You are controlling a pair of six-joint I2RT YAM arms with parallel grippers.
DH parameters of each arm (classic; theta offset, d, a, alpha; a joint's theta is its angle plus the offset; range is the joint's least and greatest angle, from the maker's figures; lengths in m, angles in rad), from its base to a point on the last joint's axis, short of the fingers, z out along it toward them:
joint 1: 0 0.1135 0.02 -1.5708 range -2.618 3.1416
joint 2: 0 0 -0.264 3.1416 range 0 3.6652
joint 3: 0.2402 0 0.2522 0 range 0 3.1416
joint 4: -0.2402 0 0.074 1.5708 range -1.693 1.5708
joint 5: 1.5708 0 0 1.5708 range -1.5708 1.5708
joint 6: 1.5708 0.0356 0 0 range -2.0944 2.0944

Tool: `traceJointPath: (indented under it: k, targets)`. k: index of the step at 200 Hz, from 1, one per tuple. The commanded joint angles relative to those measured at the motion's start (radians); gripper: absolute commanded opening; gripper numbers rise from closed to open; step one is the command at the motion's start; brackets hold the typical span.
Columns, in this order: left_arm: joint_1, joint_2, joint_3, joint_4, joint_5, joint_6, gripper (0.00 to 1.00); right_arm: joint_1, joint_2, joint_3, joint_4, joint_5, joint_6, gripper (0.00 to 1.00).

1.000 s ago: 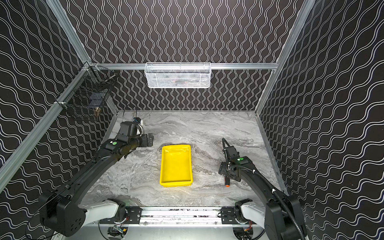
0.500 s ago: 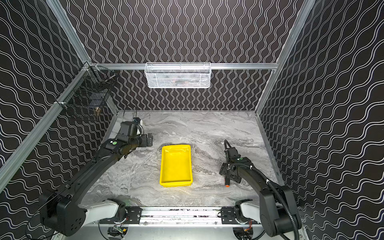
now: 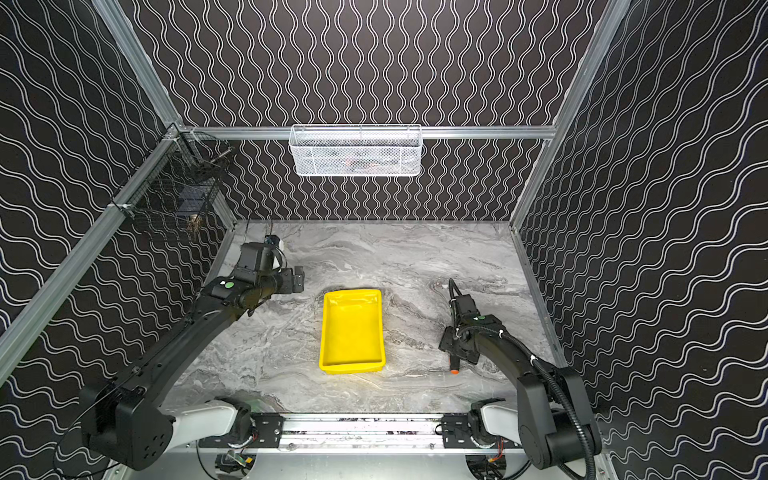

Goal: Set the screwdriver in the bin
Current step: 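Close the right gripper on the black-and-orange screwdriver handle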

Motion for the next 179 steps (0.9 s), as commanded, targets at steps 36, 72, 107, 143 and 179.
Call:
traceJointPath:
  k: [36, 72, 107, 143, 179]
  targets:
    - [0.001, 0.009, 0.007, -0.007, -0.007, -0.001, 0.99, 0.014, 0.035, 0.001, 0.019, -0.029, -0.009, 0.55]
    - [0.004, 0.006, 0.007, -0.007, 0.000, -0.004, 0.98, 0.027, 0.047, 0.008, 0.015, -0.016, -0.009, 0.41]
    - [0.006, 0.010, 0.005, -0.005, 0.004, -0.006, 0.99, 0.032, 0.039, 0.006, 0.019, -0.011, -0.008, 0.30]
    - [0.009, 0.004, 0.004, -0.002, 0.006, -0.009, 0.99, 0.034, 0.027, 0.004, 0.020, -0.013, -0.012, 0.25]
    - [0.015, -0.005, 0.001, 0.002, -0.006, -0.009, 0.99, 0.034, -0.003, 0.003, 0.013, -0.016, -0.019, 0.20]
